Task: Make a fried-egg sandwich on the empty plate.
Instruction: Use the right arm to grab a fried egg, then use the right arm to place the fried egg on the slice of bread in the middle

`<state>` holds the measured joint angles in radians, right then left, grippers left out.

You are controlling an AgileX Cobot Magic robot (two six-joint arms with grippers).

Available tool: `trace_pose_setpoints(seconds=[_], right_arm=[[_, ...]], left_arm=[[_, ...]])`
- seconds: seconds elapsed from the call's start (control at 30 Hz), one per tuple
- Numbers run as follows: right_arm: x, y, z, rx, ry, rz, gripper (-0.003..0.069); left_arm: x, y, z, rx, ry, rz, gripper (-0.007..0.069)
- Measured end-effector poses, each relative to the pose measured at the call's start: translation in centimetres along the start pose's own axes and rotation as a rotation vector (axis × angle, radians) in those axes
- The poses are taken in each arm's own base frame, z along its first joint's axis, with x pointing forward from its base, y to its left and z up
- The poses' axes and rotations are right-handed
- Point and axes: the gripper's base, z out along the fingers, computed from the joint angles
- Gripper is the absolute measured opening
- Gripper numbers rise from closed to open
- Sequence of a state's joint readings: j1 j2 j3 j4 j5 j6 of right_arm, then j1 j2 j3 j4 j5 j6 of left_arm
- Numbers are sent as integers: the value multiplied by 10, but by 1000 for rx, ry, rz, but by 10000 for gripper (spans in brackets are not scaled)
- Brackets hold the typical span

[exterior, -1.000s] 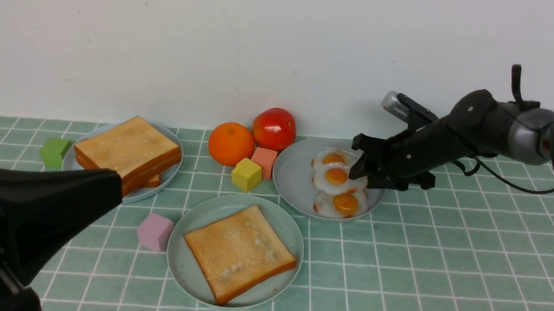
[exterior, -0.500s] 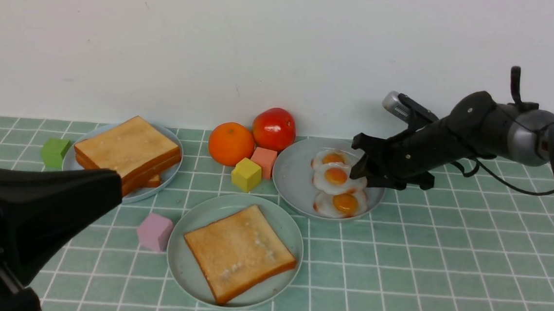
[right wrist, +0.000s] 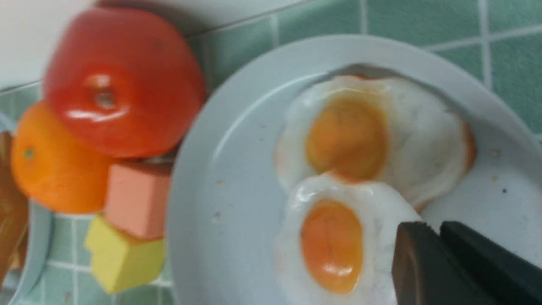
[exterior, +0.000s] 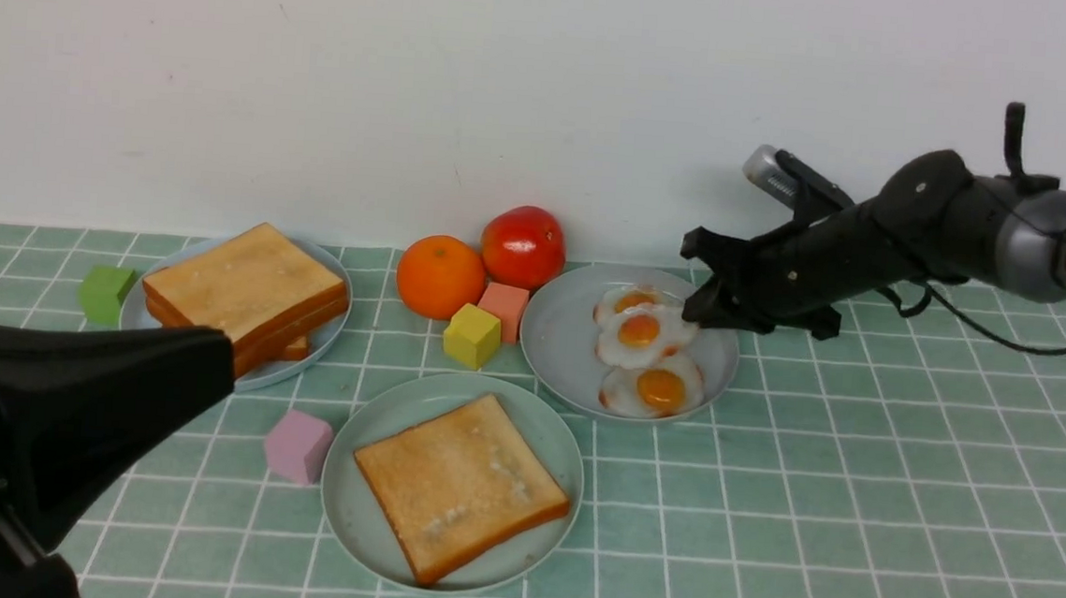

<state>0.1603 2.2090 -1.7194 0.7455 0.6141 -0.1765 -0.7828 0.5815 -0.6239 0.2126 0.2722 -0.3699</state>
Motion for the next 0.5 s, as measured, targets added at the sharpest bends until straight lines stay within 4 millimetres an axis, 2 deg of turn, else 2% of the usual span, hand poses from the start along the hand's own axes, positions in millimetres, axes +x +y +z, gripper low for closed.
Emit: trace_pose_setpoints(seconds=[0.13,0.2,0.3,0.4,0.5], right_arm=[[-5,15,-21,-25,-5,-71,46],[-7,32,-48,-60,1,-131,46],[-6,45,-69,-91,29,-178,46],[4,61,-88,-140,78,-222,46],[21,75,-93,-191,134,-254,46]], left_arm=[[3,1,0,-12,29,3,-10],[6,3,0,-30,65,15,-10],[9,5,-1,-56,102,43,-10],[12,8,-1,-87,140,84,-10],[15,11,-2,-109,169,105,-10]])
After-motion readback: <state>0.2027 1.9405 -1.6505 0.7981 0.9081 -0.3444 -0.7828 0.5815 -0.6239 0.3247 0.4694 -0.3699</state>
